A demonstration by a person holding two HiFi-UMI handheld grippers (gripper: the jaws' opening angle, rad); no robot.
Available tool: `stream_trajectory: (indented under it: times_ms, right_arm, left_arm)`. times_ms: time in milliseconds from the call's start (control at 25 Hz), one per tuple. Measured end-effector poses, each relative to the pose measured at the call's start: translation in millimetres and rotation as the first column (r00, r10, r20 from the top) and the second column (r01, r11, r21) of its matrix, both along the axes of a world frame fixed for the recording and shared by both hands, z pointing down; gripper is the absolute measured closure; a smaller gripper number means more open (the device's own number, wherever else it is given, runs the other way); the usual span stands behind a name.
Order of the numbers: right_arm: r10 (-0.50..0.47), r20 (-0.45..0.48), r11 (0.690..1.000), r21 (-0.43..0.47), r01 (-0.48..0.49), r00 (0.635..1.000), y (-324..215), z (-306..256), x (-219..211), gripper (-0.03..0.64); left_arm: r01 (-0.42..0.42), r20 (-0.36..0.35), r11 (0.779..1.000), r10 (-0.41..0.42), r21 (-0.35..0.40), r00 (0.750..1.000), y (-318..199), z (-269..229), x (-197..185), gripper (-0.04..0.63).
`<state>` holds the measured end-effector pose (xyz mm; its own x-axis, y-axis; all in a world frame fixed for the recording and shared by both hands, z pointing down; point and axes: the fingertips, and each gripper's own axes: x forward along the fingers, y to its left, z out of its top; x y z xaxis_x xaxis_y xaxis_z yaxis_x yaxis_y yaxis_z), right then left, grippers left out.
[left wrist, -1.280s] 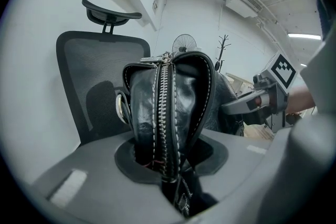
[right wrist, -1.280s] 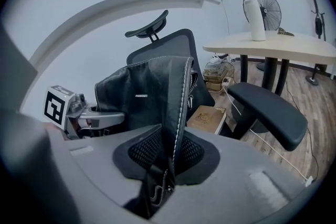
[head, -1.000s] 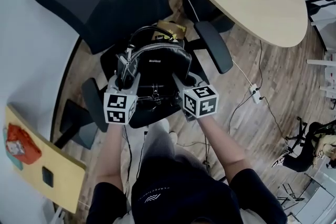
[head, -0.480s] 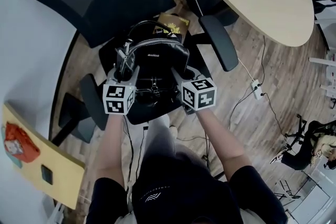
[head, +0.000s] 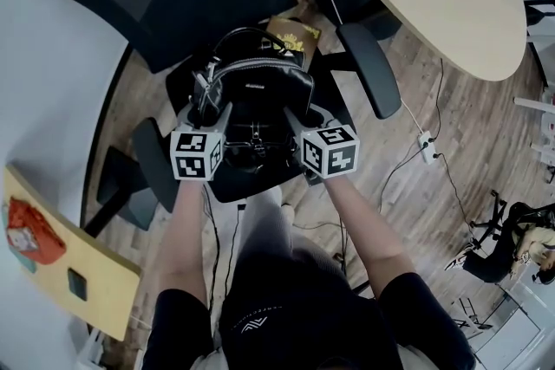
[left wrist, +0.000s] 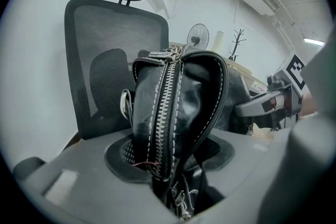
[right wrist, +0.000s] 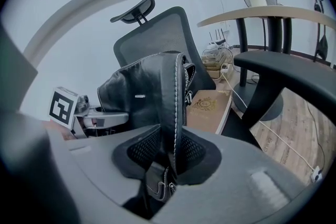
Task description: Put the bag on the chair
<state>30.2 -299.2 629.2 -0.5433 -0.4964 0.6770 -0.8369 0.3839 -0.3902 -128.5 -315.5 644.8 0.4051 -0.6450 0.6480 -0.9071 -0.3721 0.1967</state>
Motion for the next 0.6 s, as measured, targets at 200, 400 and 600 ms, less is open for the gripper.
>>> stream_trajectory:
  times_ms: [200,400,600]
  right_arm:
    - [0.009,-0.012,1.0,-0.01,-0.009,1.0,-4,3,0,0.501]
    - [0.026,-0.028,1.0,-0.006,-0.026,0.999,-6,1,1,0.454]
    - [0.035,-0.051,0.999,0.003,-0.035,0.998,-5,-1,6,0.43]
  left_arm:
    - [0.012,0.018,1.0,-0.012,0.004,1.0,-2,2,-4,0.336]
    - [0.058,0.024,0.998,-0.058,-0.008,0.998,-2,2,-13,0.281]
    - [0.075,0.065,0.997,-0.075,0.01,0.995,-1,0,-17,0.267]
